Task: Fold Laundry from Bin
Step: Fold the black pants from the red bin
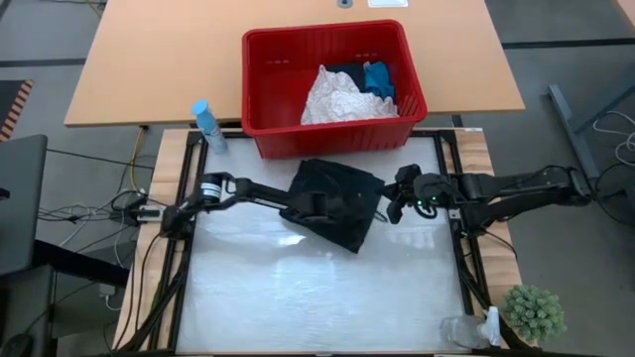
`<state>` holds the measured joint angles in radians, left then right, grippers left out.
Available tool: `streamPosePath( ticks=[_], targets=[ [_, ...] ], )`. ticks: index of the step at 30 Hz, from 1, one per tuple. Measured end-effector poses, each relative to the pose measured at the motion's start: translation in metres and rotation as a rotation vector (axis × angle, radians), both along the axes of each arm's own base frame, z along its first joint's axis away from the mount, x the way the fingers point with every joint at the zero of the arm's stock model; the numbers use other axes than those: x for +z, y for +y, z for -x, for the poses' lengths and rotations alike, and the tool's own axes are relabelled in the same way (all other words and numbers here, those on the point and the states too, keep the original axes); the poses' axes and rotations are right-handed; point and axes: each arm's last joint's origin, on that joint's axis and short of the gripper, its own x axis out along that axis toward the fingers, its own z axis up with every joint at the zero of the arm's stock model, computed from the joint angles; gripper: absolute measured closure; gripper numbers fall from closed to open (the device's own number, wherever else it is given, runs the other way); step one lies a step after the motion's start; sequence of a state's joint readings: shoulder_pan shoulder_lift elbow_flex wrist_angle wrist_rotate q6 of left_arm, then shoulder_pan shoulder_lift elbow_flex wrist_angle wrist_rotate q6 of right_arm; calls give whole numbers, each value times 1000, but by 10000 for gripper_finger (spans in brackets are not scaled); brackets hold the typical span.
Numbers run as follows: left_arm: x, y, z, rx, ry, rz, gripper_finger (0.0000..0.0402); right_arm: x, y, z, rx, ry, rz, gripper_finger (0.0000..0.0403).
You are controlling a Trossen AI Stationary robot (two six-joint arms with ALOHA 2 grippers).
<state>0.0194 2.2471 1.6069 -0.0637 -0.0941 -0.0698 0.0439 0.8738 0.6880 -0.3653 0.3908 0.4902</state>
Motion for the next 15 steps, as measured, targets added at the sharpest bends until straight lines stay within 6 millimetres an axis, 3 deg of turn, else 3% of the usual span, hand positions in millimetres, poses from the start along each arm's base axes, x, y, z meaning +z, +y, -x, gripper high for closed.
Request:
streamPosePath(
  ticks=[4,9,15],
  targets=[
    [-11,-18,14,-83,233,48,401,2,3,2,18,-11,0,382],
    [-7,-49,53,-171,590,165,401,2,4,2,22,-13,0,382],
    [7,-109,113,-99,704,197,401,3,5,2,32,-21,-5,382]
  ],
)
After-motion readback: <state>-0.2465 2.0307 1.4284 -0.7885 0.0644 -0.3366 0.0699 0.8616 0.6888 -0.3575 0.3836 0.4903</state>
